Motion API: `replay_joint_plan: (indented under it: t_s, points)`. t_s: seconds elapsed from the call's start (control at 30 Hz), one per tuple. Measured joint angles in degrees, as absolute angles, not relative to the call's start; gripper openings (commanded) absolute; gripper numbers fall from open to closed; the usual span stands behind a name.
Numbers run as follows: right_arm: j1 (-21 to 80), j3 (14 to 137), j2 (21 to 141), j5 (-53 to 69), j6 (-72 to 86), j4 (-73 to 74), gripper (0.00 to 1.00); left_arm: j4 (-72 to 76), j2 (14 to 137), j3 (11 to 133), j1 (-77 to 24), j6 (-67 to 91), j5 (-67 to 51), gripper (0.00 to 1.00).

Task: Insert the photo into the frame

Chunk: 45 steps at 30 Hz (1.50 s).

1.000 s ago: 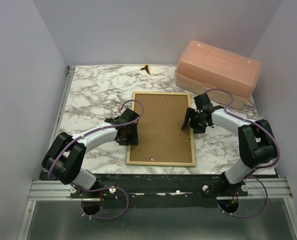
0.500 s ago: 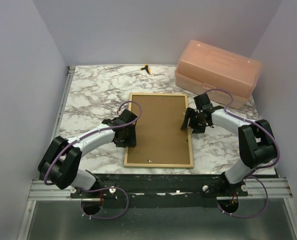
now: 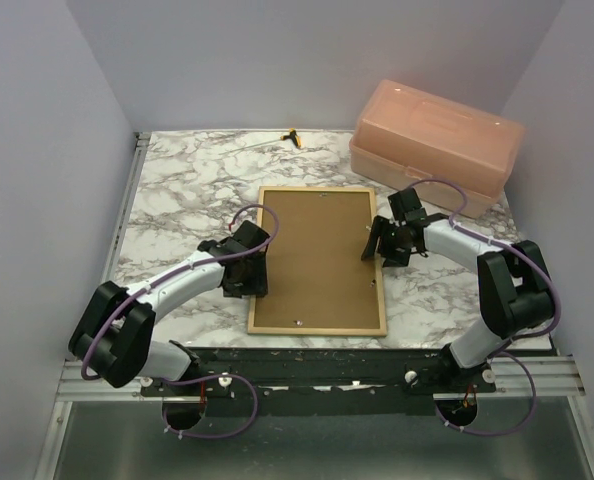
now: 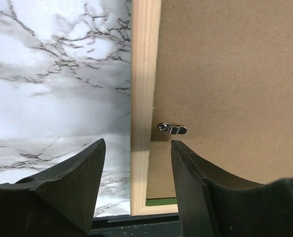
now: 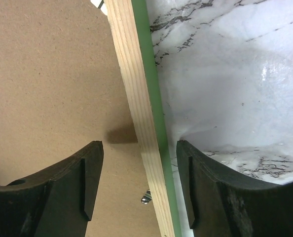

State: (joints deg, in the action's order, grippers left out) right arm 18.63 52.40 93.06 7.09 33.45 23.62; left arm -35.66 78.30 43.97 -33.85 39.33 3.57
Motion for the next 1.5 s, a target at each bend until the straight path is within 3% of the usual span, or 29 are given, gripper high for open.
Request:
replay_joint_plan:
  t_s: [0.5,0.97,1.3,1.5]
  points:
    - [18.65,50.39,91.29,4.69,32.03,24.25,0.01,-37.12,79.09,42.92,-33.82,38.85,4.75,0.53]
    - [18.70,50.39,91.11,3.95,29.50,24.16,0.01,-37.30,82.21,45.54,-33.82,38.85,4.19,0.57]
    - [18.70,50.28,91.11,3.95,29.28,24.01,0.00,-35.20,83.42,46.28,-33.82,40.42,4.03,0.49]
    - [18.70,50.17,91.11,3.97,29.17,23.83,0.00,-33.61,83.77,46.39,-33.06,41.60,3.95,0.52]
